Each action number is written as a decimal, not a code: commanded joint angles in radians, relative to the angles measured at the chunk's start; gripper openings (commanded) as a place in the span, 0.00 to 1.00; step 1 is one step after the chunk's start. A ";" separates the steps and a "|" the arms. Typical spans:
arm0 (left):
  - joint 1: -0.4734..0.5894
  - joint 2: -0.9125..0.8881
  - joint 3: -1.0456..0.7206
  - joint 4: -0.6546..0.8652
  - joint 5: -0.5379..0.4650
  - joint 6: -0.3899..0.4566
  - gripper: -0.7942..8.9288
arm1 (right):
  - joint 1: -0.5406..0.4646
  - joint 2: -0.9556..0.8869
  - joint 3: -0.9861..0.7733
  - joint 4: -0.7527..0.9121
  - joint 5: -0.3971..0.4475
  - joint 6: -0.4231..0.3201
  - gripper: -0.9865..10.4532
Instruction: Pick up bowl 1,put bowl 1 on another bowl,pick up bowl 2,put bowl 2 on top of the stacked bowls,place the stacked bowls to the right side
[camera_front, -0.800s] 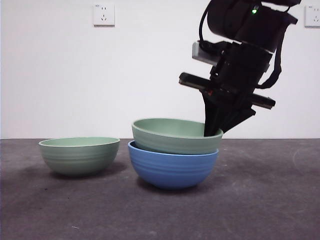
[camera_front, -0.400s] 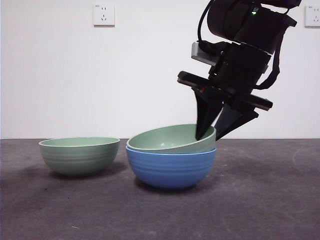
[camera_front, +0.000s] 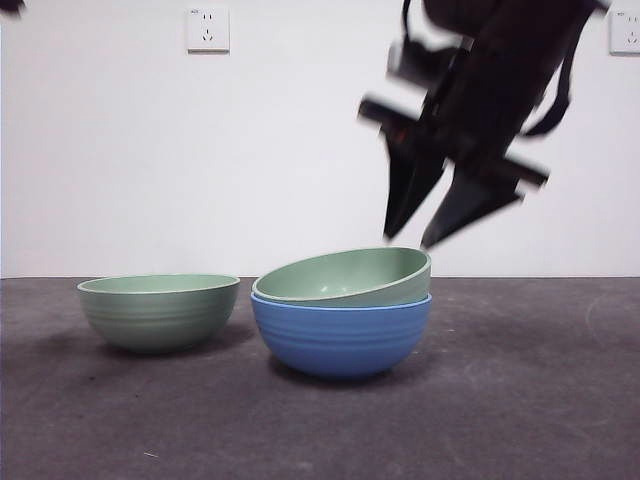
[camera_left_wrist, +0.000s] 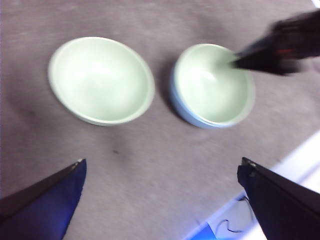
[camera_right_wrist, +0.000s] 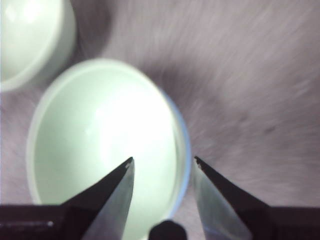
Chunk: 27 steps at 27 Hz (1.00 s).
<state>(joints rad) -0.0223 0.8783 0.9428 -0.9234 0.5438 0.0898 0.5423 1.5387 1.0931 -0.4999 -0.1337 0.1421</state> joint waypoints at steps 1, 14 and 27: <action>-0.009 0.061 0.002 0.048 -0.052 -0.038 0.68 | 0.001 -0.079 0.001 -0.019 0.039 -0.002 0.26; -0.088 0.505 0.002 0.383 -0.270 -0.176 0.68 | -0.005 -0.479 0.001 -0.244 0.064 0.000 0.26; -0.169 0.729 0.002 0.563 -0.405 -0.249 0.31 | -0.005 -0.616 0.000 -0.421 0.063 0.026 0.26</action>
<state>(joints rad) -0.1875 1.6039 0.9432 -0.3664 0.1394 -0.1459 0.5373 0.9211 1.0939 -0.9211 -0.0742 0.1612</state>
